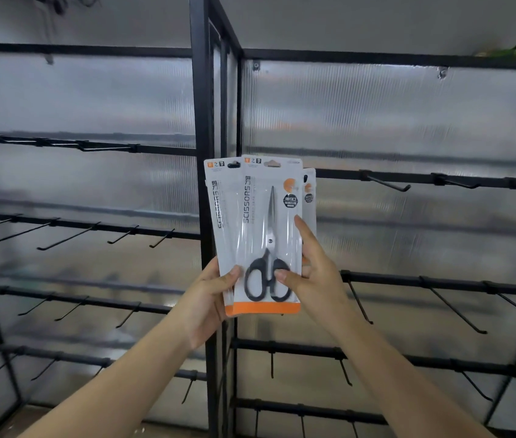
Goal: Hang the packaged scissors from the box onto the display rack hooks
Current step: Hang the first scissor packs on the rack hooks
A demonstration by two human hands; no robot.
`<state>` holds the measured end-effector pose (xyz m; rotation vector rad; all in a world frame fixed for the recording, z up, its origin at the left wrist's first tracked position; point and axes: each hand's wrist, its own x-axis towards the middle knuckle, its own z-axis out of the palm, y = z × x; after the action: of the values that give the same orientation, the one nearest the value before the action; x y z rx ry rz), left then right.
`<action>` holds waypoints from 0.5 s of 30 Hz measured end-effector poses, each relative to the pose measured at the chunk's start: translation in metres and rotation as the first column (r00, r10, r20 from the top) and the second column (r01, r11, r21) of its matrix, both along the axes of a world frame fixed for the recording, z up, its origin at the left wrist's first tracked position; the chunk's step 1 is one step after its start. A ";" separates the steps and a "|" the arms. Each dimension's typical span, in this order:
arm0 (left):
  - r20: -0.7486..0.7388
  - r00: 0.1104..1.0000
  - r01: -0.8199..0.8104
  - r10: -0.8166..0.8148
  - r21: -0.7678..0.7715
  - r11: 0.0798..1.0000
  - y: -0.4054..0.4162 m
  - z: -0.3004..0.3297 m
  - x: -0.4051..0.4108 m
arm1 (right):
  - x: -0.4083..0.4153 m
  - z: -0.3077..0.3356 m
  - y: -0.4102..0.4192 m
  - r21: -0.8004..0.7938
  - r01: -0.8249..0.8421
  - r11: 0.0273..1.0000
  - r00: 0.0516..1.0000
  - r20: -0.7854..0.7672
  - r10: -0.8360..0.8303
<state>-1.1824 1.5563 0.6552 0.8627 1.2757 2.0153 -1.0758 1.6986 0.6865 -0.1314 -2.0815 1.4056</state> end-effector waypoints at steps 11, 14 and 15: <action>-0.101 0.990 -0.101 0.101 0.002 0.995 -0.023 0.001 -0.014 | 0.007 -0.004 0.042 0.090 0.201 0.975 0.979 0.022 -0.203; -0.106 0.989 -0.102 0.100 -0.009 0.995 -0.022 0.001 -0.013 | 0.006 -0.005 0.044 0.146 0.220 0.965 0.971 0.067 -0.231; -0.105 0.990 -0.100 0.098 -0.014 0.995 -0.021 0.001 -0.012 | 0.005 -0.004 0.044 0.161 0.226 0.961 0.968 0.075 -0.240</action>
<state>-1.1947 1.5348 0.6562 0.9227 1.4182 2.0543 -1.0708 1.7429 0.6823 -0.3743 -2.1601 1.1156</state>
